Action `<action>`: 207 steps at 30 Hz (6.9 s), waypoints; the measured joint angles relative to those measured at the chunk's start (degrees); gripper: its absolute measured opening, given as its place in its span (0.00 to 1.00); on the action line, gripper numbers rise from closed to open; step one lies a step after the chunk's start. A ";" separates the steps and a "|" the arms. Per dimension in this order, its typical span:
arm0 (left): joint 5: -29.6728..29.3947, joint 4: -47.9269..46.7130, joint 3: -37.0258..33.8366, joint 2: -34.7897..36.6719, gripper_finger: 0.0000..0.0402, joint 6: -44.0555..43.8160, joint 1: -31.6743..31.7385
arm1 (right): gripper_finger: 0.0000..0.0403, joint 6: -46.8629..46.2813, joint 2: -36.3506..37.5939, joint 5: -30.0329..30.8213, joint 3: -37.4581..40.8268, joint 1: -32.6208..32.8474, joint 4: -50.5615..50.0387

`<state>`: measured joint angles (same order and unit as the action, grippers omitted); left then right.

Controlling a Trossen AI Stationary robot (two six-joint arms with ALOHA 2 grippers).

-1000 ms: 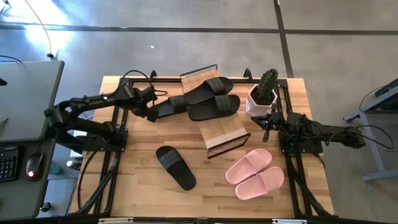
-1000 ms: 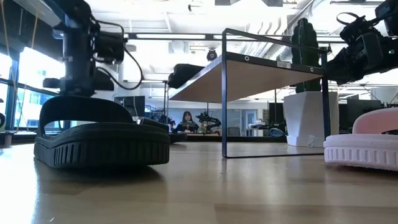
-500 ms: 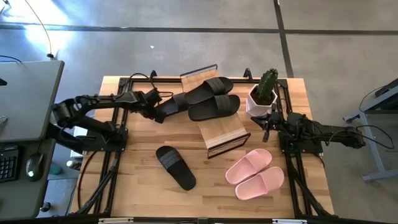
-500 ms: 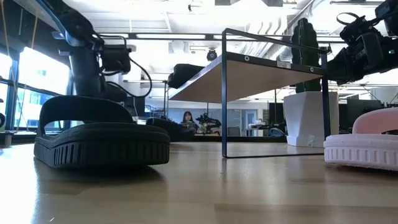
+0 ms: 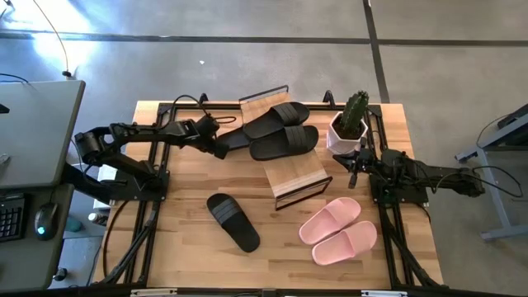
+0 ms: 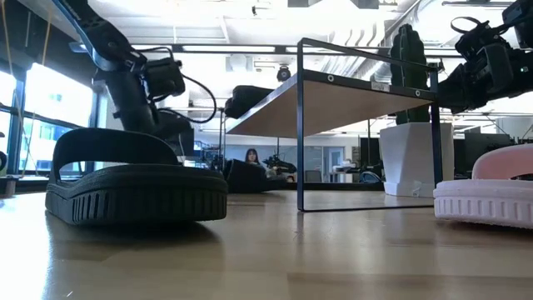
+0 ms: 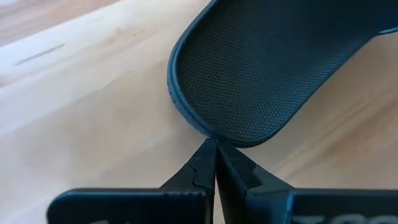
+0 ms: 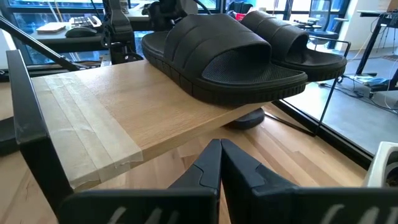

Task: Pick and place slides into the shelf
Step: Put the black slide under the shelf

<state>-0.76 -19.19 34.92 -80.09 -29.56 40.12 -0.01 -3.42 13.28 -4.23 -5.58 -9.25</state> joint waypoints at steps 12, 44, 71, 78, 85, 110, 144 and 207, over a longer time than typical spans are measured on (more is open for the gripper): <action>2.97 8.73 0.01 -2.50 0.00 0.87 0.00 | 0.00 -0.03 0.02 -0.02 0.00 0.01 0.02; 3.49 28.68 0.04 -9.78 0.00 2.23 -0.02 | 0.00 -0.20 0.00 -0.21 0.00 0.00 0.00; 4.66 9.36 0.04 18.29 0.00 2.75 -4.71 | 0.00 0.00 0.00 -0.37 0.00 0.00 -0.02; 3.72 8.37 0.04 34.32 0.00 0.34 -18.88 | 0.00 0.00 0.00 -0.37 0.00 0.02 -0.02; 2.51 21.57 0.07 39.38 0.00 -0.87 -37.41 | 0.00 0.00 0.00 -0.37 0.00 0.00 -0.02; -39.17 -36.98 44.97 -10.30 0.00 -9.30 -65.31 | 0.00 0.00 -0.57 -0.20 0.00 0.00 0.00; -16.93 -58.41 60.08 -33.75 0.48 -18.52 -65.96 | 0.00 1.99 -1.88 0.72 0.00 0.00 0.02; -42.34 -70.85 76.06 -26.82 0.01 -4.88 -76.83 | 0.00 1.97 -3.33 0.39 0.00 0.02 0.02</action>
<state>-43.10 -90.04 110.98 -106.91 -34.45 -36.71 1.96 -6.74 13.67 -4.23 -5.56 -9.23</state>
